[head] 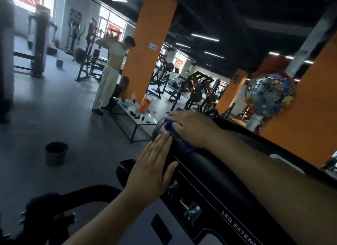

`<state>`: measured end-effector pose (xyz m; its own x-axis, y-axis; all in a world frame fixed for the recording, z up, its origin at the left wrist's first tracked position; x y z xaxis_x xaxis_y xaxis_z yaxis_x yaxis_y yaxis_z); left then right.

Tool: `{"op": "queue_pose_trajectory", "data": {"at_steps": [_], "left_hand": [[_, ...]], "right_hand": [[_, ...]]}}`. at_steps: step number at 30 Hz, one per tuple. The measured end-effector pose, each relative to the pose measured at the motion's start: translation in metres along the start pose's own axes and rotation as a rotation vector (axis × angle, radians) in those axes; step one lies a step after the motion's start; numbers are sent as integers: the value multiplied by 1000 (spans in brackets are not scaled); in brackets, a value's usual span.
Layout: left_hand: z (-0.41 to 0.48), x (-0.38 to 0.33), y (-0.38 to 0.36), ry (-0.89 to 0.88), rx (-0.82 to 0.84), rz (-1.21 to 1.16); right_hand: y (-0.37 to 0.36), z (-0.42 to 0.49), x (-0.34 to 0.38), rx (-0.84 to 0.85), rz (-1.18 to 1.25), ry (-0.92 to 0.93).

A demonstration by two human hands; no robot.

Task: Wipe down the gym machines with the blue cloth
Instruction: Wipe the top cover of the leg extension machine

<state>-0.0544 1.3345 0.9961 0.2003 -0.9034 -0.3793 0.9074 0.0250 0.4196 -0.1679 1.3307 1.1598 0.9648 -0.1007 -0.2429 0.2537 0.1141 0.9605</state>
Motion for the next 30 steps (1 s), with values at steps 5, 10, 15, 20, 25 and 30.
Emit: {"op": "queue_pose_trajectory", "data": {"at_steps": [5,10,15,20,25,30], "left_hand": [[-11,10,-4,9,44,38],[-13,14,-9,7,59,56],[-22,20,-9,7,95,37],[-39,33,-17,46,145,1],[-51,42,-27,68,190,-2],[-62,50,-36,83,210,30]], "right_hand": [[10,18,-7,56,-57,-68],[-17,27,36,202,-178,42],[0,52,21,209,-163,-63],[-45,64,51,389,-391,80],[-35,89,45,397,-488,-41],[-82,79,72,551,-667,116]]}}
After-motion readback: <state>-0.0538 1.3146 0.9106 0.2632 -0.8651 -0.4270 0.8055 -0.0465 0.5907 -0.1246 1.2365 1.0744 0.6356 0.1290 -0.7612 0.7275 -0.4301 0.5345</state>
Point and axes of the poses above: each hand's wrist, its own z-axis towards the middle knuckle, its own y-axis out of the back of the hand, x = y × z, the point moved 6 cm from there along z, towards the middle knuckle
